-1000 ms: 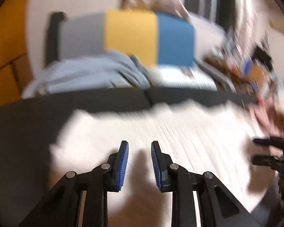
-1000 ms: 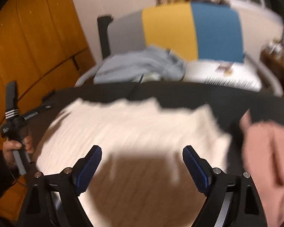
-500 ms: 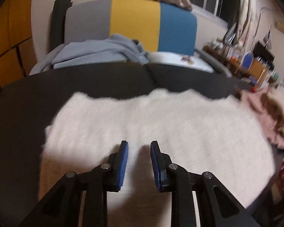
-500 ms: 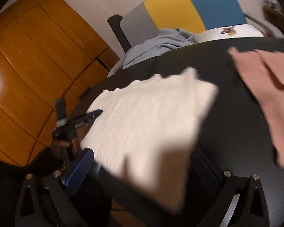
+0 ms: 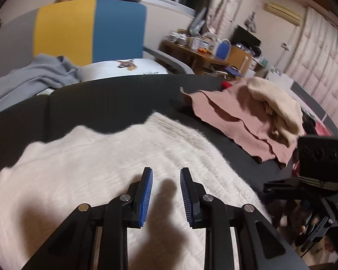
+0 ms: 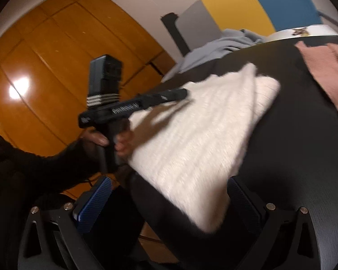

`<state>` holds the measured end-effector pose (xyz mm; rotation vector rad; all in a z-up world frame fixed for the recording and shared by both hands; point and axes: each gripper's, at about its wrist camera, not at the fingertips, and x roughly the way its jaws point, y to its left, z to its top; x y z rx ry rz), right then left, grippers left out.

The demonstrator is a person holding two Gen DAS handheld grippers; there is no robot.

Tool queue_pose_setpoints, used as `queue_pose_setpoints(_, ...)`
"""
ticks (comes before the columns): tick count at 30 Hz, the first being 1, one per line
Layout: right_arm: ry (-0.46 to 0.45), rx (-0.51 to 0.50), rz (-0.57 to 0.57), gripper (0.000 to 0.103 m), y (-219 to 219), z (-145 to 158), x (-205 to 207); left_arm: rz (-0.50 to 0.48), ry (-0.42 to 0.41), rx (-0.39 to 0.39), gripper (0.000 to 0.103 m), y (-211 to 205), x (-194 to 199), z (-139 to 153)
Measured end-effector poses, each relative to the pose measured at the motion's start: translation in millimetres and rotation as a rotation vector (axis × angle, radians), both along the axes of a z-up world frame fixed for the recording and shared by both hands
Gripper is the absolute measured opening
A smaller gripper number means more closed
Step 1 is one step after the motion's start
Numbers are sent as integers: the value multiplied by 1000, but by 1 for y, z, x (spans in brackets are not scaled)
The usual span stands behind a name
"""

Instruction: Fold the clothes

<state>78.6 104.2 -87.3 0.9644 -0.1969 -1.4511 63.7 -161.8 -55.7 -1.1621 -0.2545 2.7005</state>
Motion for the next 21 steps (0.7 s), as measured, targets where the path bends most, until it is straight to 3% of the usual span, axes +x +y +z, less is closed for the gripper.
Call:
queue_pose_setpoints(4,-87,-2,95,103,-11,-4,-6,-48,-27,-57,25,11,-17,-12)
queue_pose_setpoints(8,-279,34,347,103,-25,-8,2,-111,-33,-51,27,14,-22,-28)
queue_pose_setpoints(13,-271,205,529,103,-32,-12,22,-137,-4,-107,28,25,-16,-31)
queue_pose_setpoints(16,-264,237,519,103,-30,-11,20,-119,5,-91,28,23,-15,-32)
queue_pose_setpoints(21,-258,202,342,103,-11,-6,14,-82,-10,-26,28,13,-11,-23)
